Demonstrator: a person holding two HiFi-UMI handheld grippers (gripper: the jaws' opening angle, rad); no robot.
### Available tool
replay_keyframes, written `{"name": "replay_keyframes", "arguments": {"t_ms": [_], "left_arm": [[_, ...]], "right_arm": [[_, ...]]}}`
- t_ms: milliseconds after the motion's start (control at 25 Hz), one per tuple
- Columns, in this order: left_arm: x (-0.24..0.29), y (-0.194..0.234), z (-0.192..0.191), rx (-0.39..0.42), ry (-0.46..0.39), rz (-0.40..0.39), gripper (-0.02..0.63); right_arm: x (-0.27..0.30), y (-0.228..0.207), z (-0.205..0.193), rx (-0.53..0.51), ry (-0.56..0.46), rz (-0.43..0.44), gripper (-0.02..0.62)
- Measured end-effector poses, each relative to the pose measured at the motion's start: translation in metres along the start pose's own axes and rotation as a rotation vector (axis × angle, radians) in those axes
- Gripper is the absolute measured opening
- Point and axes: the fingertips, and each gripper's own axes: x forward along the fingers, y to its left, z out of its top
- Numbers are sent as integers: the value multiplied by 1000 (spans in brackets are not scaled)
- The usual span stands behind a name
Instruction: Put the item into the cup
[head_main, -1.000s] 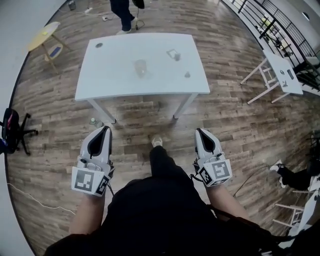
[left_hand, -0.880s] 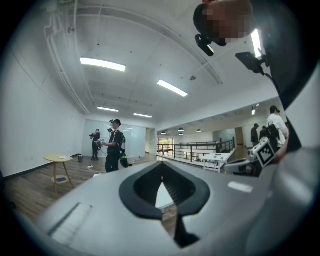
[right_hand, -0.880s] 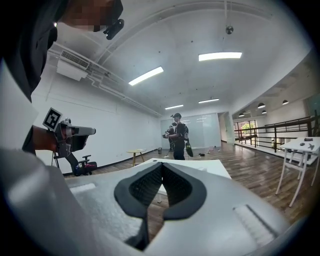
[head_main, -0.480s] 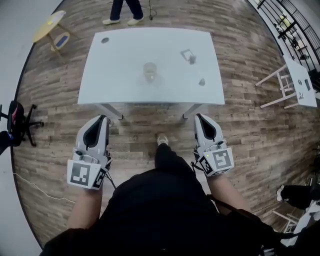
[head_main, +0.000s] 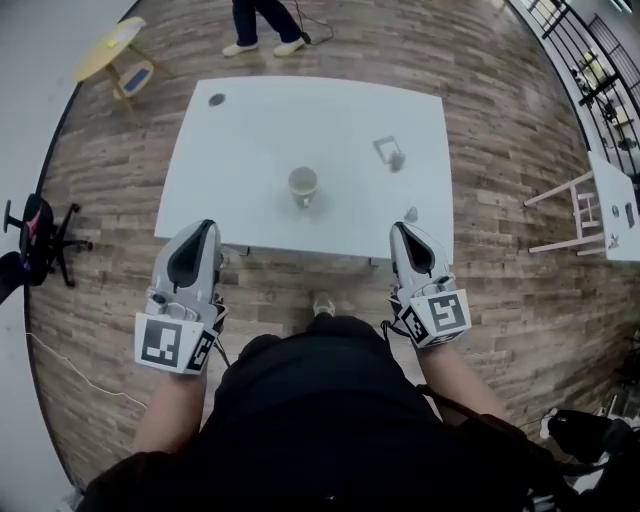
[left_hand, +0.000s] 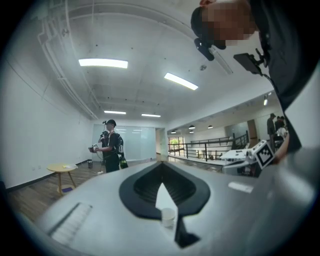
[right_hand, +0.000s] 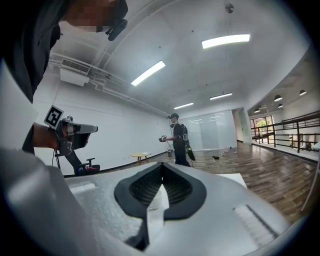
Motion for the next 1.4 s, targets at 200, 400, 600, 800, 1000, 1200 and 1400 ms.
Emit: {"name": "replay_keyframes", "arguments": {"t_ms": [200,400,600,800,1000,1200,1400], "left_arm": [[24,6,0,24,17,11,-2],[31,12,-6,33,42,20,-2],[43,24,-13,32,49,-5,-1],[73,40,-17,12,37,-71,-2],[106,61,-14,11,17,-163,-2],[129,75,-15,10,-3,-242,-2],[148,95,-24,-7,0,-283,-2]], "right_arm": [[31,-21,-3,15,-2,20,2],[39,-29,0,1,-20,21,2],[48,-29,-3,-59,3,-18,2],[59,-39,-2,-21,8,-111,2],[74,-50,17,-68,5,-209,2],[83,-57,29,-85,6,-311,2],[82,-68,54,-115,-15,-408,2]]}}
